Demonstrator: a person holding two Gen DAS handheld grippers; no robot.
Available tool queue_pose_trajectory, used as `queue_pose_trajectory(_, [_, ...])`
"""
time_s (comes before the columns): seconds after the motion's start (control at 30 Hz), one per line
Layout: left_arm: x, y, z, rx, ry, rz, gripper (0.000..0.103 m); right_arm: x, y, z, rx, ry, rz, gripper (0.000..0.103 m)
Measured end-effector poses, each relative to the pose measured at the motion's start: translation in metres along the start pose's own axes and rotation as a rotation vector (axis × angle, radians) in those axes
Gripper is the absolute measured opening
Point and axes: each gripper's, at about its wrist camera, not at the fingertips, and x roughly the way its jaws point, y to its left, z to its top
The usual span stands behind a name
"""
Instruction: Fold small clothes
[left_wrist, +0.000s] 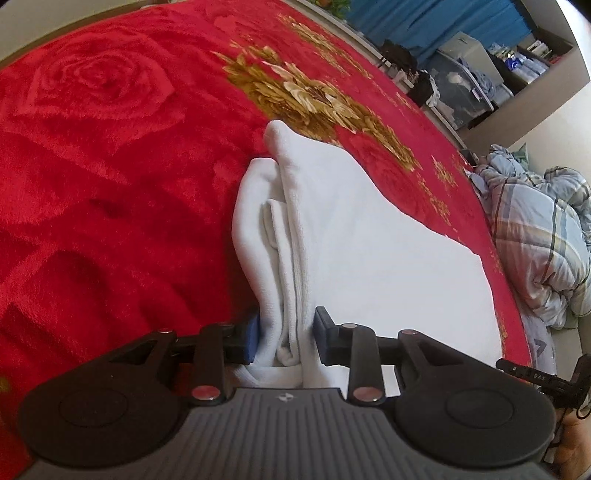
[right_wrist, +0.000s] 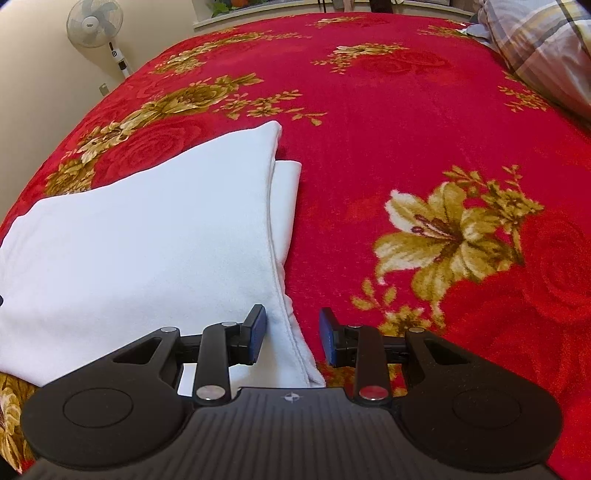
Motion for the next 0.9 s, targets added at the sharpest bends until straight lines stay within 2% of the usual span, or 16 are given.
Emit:
queue_pose_trajectory(0.17, [-0.003, -0.007, -0.001, 0.04, -0.016, 0.023, 0.019, -0.003, -0.001, 0.001, -0.001, -0.007, 0.002, 0.033])
queue_pose_trajectory(0.27, [-0.009, -0.018, -0.001, 0.07, -0.037, 0.046, 0.016, -0.005, -0.002, 0.001, 0.001, -0.01, 0.002, 0.033])
queue_pose_trajectory(0.37, [-0.029, -0.044, 0.006, 0.078, -0.074, 0.026, 0.015, -0.009, -0.005, 0.002, 0.009, -0.017, 0.011, 0.033])
queue_pose_trajectory(0.47, [-0.046, -0.097, 0.013, 0.165, -0.1, -0.009, 0.015, -0.015, -0.007, 0.005, 0.013, -0.032, 0.019, 0.033])
queue_pose_trajectory(0.57, [-0.048, -0.17, 0.017, 0.239, -0.1, -0.069, 0.015, -0.022, -0.014, 0.008, 0.026, -0.05, 0.025, 0.033])
queue_pose_trajectory(0.63, [-0.037, -0.227, 0.016, 0.283, -0.089, -0.114, 0.015, -0.029, -0.024, 0.011, 0.048, -0.074, 0.023, 0.033])
queue_pose_trajectory(0.77, [0.012, -0.331, 0.0, 0.324, -0.046, -0.137, 0.018, -0.043, -0.052, 0.015, 0.129, -0.106, 0.016, 0.033])
queue_pose_trajectory(0.8, [0.031, -0.354, -0.007, 0.317, -0.012, -0.155, 0.021, -0.045, -0.058, 0.016, 0.148, -0.112, 0.011, 0.033])
queue_pose_trajectory(0.87, [0.067, -0.384, -0.016, 0.307, 0.119, -0.217, 0.033, -0.05, -0.069, 0.018, 0.18, -0.127, 0.009, 0.033])
queue_pose_trajectory(0.9, [0.08, -0.394, -0.02, 0.31, 0.174, -0.255, 0.033, -0.052, -0.072, 0.019, 0.194, -0.133, 0.014, 0.033])
